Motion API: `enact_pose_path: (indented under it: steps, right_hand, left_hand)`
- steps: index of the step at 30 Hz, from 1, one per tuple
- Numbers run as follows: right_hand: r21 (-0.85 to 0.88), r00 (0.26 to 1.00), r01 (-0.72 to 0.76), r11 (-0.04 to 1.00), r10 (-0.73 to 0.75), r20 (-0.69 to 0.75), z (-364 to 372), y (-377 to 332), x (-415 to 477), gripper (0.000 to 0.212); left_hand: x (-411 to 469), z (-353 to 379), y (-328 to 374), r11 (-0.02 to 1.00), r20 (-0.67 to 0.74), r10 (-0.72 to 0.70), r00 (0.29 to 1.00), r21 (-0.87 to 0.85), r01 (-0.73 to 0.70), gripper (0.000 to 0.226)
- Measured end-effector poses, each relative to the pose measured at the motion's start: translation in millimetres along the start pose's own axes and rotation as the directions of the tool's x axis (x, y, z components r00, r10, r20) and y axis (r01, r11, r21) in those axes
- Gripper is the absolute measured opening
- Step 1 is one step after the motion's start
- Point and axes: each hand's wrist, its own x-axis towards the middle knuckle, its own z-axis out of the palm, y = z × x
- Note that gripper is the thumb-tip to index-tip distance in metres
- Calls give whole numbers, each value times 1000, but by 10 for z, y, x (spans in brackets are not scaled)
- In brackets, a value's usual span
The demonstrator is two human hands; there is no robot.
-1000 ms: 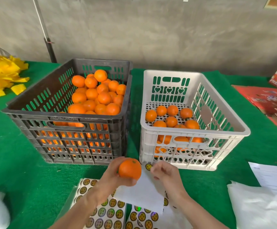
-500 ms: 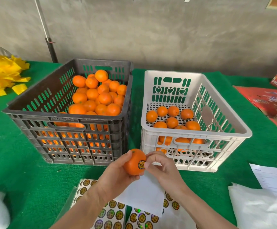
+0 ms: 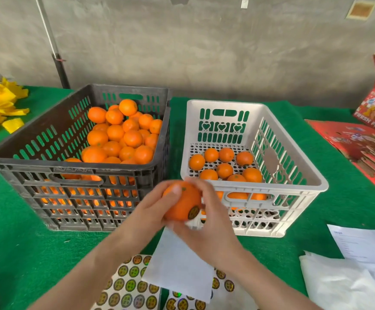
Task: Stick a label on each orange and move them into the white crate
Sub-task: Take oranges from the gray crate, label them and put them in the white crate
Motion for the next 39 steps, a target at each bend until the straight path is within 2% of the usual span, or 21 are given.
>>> enact_pose_path:
  steps: [2, 4, 5, 7, 8, 10, 13, 18, 20, 22, 23, 25, 27, 28, 30, 31, 33, 34, 36, 38, 39]
  right_hand:
    - [-18, 990, 88, 996, -89, -108, -171, -111, 306, 67]
    - [-22, 977, 54, 998, -58, -206, -397, -108, 696, 64]
    - [-54, 973, -4, 999, -9, -230, -516, -45, 911, 62]
    - [-196, 974, -174, 965, 139, -180, -754, 221, 1324, 59]
    - [-301, 962, -272, 914, 253, -102, -844, 408, 1491, 59]
    - [-575, 863, -363, 733, 497, 88, -922, 807, 1701, 64]
    - [-839, 699, -235, 492, 685, 206, -886, 1335, 1781, 72]
    - [-877, 685, -227, 424, 710, 166, -859, 1637, 1783, 54]
    - [-847, 807, -211, 488, 575, 130, -842, 1527, 1792, 49]
    - [-674, 960, -216, 707, 278, -16, -812, 1227, 1736, 42]
    - [-553, 989, -144, 821, 94, -118, -769, 1024, 1637, 33]
    - [-341, 953, 137, 930, -217, -210, -630, 652, 1302, 15]
    - [-212, 931, 348, 913, -363, -37, -403, 493, 800, 11]
    - [-205, 938, 343, 916, -326, 113, -267, 522, 548, 13]
    - [-370, 911, 171, 913, -4, 413, -58, 737, 174, 21]
    - [-495, 851, 63, 867, 213, 480, 9, 893, 64, 28]
    - [-678, 717, -99, 728, 525, 459, 84, 1185, -54, 55]
    - [-717, 678, -145, 681, 596, 429, 103, 1274, -80, 68]
    - [-734, 681, -186, 653, 625, 383, 164, 1401, -98, 81]
    - [-749, 720, -165, 642, 597, 353, 248, 1463, -113, 83]
    - [-765, 732, -147, 627, 588, 342, 291, 1476, -121, 82]
  left_hand:
    - [161, -62, 286, 941, 5, 195, 981, 281, -189, 52]
    - [441, -232, 482, 795, -111, 410, 905, 529, -295, 43]
    - [600, -341, 537, 699, -181, 484, 856, 669, -254, 37]
    - [884, -567, 529, 501, -271, 478, 835, 866, -6, 32]
    - [978, -650, 476, 430, -304, 424, 853, 896, 106, 31]
    - [1068, -730, 354, 366, -327, 339, 882, 910, 196, 27]
    - [1124, -777, 284, 334, -292, 407, 865, 929, 156, 22]
    - [1120, -829, 239, 339, -268, 499, 824, 936, 99, 22]
    - [1139, -834, 226, 338, -255, 497, 830, 937, 85, 24]
    - [1154, -844, 226, 341, -254, 494, 831, 936, 83, 25]
    - [1151, -846, 228, 344, -257, 495, 830, 935, 84, 25]
    - [1139, -850, 223, 338, -247, 507, 826, 938, 74, 25]
    - [1098, -820, 223, 326, -227, 543, 808, 944, 46, 24]
    - [1065, -793, 222, 326, -218, 574, 789, 945, 24, 23]
    - [984, -737, 217, 343, -207, 647, 734, 939, -37, 22]
    - [934, -712, 217, 362, -209, 679, 704, 929, -73, 22]
    - [798, -650, 204, 396, -215, 736, 642, 906, -150, 24]
    - [708, -605, 172, 384, -202, 776, 598, 903, -193, 24]
    - [507, -481, -2, 325, -129, 840, 527, 897, -298, 22]
    - [315, -344, -348, 307, -45, 825, 563, 872, -380, 20]
    - [244, -294, -558, 360, -48, 767, 639, 858, -368, 20]
